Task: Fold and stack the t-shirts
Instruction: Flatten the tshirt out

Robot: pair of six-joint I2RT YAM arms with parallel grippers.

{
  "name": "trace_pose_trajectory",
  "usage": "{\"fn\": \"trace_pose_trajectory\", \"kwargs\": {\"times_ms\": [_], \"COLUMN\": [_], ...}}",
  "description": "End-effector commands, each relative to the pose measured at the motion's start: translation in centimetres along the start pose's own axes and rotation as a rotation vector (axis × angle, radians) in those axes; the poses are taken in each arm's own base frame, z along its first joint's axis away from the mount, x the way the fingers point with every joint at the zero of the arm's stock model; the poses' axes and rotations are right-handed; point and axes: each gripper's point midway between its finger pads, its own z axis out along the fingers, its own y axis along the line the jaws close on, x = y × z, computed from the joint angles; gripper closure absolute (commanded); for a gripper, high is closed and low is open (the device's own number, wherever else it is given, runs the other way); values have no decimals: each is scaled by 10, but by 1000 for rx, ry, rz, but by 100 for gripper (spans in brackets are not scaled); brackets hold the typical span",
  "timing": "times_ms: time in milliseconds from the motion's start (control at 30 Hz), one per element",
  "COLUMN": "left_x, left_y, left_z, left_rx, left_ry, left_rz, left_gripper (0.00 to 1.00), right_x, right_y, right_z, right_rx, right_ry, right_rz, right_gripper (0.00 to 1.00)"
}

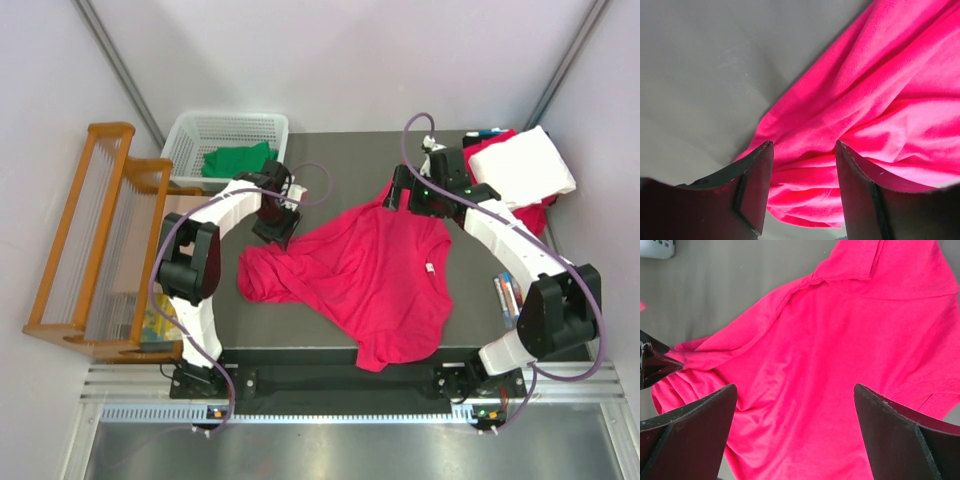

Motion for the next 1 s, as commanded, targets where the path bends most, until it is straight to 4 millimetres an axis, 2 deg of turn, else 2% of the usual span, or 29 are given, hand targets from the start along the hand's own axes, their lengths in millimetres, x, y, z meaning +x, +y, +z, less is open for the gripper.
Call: {"fn": "trace_pose_trajectory", "kwargs": {"times_ms": [0,167,267,467,533,600,800,900,933,967], "left_x": [-14,3,8,6,6,4,-12,-26,-30,-38], "left_y": [3,8,8,8,6,7,10,20,25,27], "left_z": [-4,12,18,18,15,11,-13,-29,-33,-40], "left_rx": [-20,-43,-42,-37,-31,-34,-60,-106,-120,-128], "left_ry": [-46,-8,14,13,12,0,-51,-90,-100,-120], "left_rz": [8,15,15,15,17,15,21,18,16,15], "left_gripper": [43,53,55,57,74,100,100,100,100,100], "right_x": [-21,-30,-32,-36,-37,-38,-46,-52,-48,-60], "right_y": [3,2,2,2,1,0,-5,-15,-20,-24], "right_z": [-16,-21,-22,-27,-29,-29,-22,-5,10,15], "right_rx": [-28,-40,-44,-46,-47,-45,-32,-12,-4,-2], "right_ry": [-83,-102,-107,-122,-126,-128,-142,-126,-91,-105], "right_rz": [2,11,9,13,15,16,25,40,51,60], "right_gripper": [0,0,0,0,0,0,0,0,0,0]}}
